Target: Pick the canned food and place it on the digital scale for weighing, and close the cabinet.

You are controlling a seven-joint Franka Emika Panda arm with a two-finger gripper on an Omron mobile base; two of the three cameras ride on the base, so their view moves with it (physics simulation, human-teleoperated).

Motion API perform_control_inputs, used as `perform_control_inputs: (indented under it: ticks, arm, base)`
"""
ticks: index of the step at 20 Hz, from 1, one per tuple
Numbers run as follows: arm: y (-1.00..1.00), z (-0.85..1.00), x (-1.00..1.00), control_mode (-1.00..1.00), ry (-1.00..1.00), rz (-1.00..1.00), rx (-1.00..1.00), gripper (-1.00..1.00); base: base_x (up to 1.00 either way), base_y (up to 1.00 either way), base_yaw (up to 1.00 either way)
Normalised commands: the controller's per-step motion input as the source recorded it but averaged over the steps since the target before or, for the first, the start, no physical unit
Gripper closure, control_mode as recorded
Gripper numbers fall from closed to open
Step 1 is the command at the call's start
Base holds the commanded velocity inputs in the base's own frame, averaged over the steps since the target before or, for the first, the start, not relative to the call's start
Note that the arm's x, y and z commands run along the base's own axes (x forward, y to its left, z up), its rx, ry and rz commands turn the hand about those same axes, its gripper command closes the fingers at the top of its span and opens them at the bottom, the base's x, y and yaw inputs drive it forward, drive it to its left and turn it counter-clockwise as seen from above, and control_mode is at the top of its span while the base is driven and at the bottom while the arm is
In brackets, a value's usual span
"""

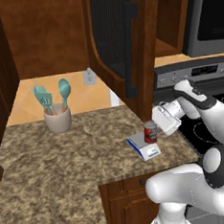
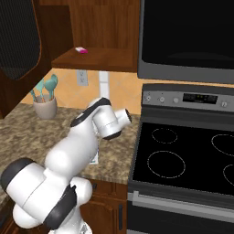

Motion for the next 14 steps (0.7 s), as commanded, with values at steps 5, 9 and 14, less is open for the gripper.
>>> perform_control_inputs:
  ticks: [5, 9, 14]
  arm:
    - [0.00, -0.26, 0.19, -1.00, 0.01, 0.00, 0.00, 1.00]
    - [0.00, -0.27, 0.17, -1.00, 0.00, 0.00, 0.00, 1.00]
    - [0.00, -0.24, 0.19, -1.00, 0.00, 0.00, 0.00, 1.00]
  base:
    - [0.00, 0.00, 0.00]
    - [0.00, 0.00, 0.00]
    - [0.00, 0.00, 0.00]
